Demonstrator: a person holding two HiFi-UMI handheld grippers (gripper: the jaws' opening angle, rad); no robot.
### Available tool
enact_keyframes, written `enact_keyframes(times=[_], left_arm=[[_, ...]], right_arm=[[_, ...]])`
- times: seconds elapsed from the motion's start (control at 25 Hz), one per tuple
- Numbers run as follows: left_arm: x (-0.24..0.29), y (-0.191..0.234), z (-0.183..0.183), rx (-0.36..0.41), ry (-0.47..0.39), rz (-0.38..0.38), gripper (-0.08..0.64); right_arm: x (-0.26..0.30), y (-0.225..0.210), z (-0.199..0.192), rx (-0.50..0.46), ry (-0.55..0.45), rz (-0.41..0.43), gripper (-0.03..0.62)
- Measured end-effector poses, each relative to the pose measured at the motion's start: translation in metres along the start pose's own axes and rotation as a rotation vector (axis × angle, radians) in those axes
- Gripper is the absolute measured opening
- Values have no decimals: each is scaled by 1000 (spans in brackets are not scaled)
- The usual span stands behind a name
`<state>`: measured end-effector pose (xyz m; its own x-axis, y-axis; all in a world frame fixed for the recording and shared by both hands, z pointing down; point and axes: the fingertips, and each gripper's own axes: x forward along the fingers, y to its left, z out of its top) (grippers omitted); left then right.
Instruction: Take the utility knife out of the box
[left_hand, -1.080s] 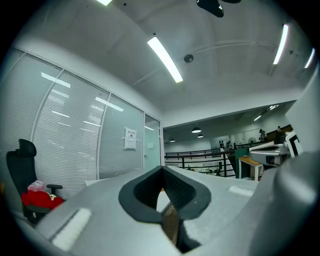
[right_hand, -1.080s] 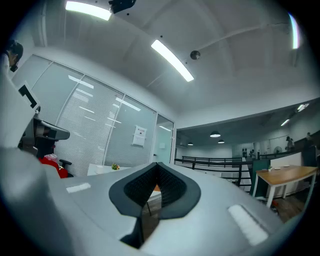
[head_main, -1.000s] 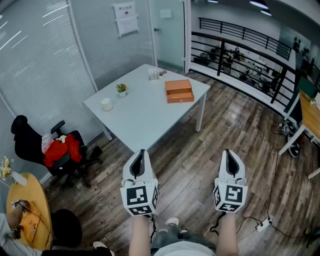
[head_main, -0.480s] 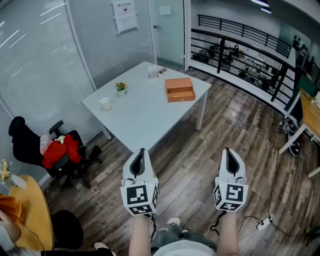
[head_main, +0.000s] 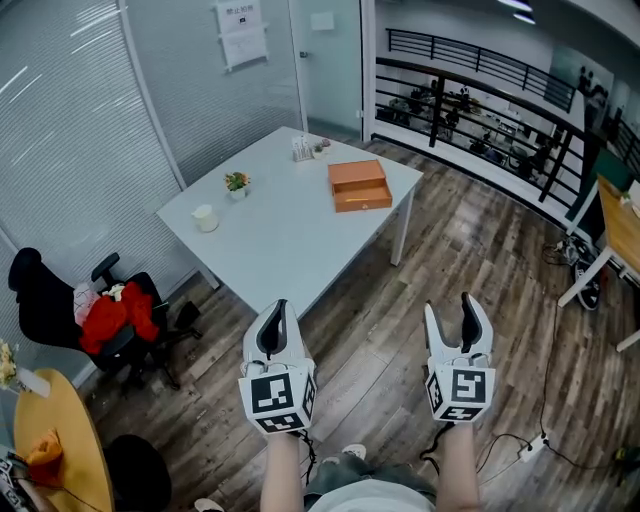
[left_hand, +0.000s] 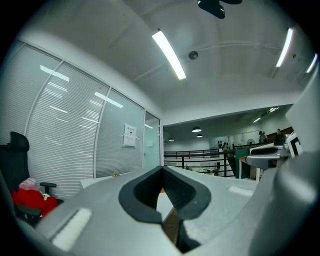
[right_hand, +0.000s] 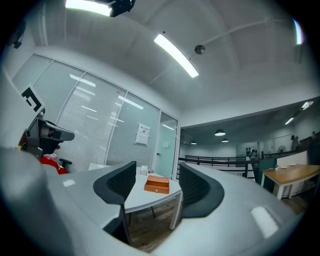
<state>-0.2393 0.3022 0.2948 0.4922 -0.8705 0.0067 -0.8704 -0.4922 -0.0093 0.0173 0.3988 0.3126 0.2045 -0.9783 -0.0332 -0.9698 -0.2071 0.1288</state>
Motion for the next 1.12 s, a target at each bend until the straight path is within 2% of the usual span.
enact_keyframes(times=[0.16,0.24,0.72,1.12], left_arm=[[11,7,-3,4,7,-26,0],[15,10,-5,-2,6,-37,0],[49,17,-26,-22,57,-34,0],[121,19,-34,-13,65,30,0]], right_arm=[[10,7,0,14,-7,-8,384],[14,11,-3,17,-1,-10,410],[51,14,-29,16,63,17,423],[136,-8,-44,29,51,74,423]])
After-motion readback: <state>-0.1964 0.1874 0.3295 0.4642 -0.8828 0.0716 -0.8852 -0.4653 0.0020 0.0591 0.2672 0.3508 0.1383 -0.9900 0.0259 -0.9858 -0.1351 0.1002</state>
